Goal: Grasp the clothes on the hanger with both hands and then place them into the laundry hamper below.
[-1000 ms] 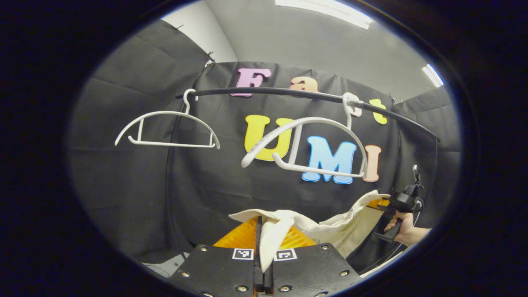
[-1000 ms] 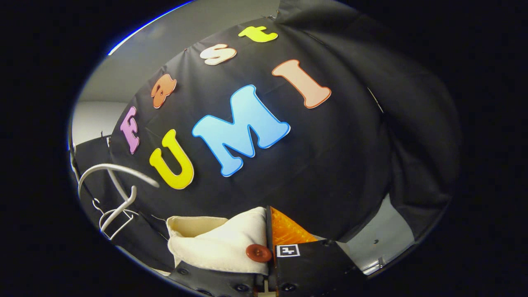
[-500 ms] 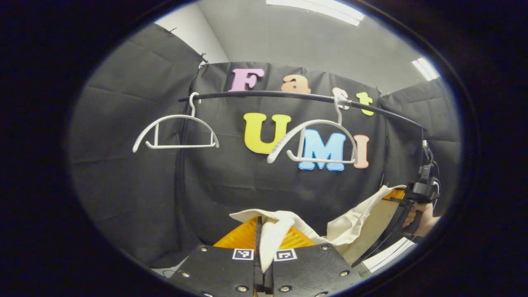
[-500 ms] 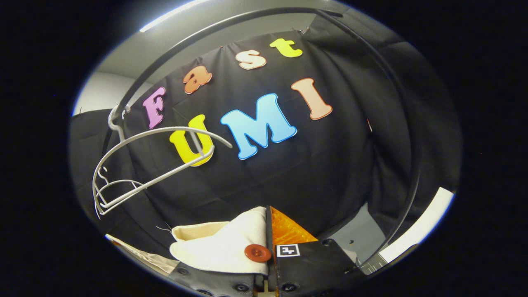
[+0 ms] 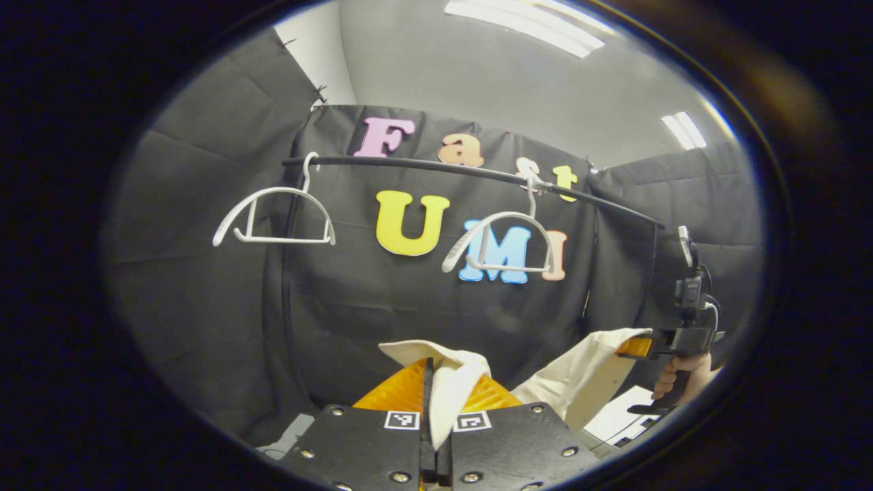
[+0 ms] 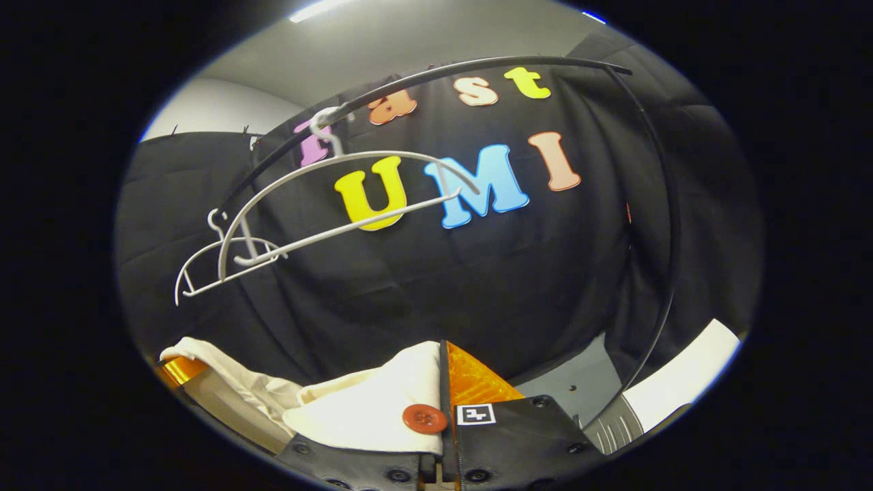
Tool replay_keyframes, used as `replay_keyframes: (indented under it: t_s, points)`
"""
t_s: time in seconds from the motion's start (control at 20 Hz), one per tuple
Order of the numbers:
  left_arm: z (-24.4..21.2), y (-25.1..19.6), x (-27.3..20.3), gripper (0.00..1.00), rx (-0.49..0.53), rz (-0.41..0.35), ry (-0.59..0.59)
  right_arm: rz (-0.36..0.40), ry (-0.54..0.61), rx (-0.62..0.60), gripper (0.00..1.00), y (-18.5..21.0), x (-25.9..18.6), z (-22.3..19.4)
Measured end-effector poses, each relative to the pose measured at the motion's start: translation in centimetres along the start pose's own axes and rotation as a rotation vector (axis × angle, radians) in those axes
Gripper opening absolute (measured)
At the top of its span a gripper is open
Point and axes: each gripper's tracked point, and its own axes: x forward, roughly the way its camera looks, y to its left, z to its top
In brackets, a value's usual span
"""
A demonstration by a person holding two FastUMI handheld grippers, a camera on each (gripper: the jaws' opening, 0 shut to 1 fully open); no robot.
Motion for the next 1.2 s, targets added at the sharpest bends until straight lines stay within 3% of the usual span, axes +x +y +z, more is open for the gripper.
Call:
replay_keyframes:
  t_s: [0.25, 0.45, 1.2]
  points:
    - [-2.2, -0.6, -1.9, 0.03, 0.009, -0.038, 0.035, 0.064, 0.091, 0.008, 0.08, 4.2, -1.2, -5.2]
    - [-5.6, 0.3, -3.5, 0.02, 0.031, -0.017, 0.084, 0.080, 0.163, 0.004, 0.08, 5.3, -1.1, -9.3]
    - [-27.9, 3.8, -2.3, 0.03, -0.002, -0.006, 0.464, -0.067, 0.467, -0.015, 0.08, 0.3, -0.1, -26.6]
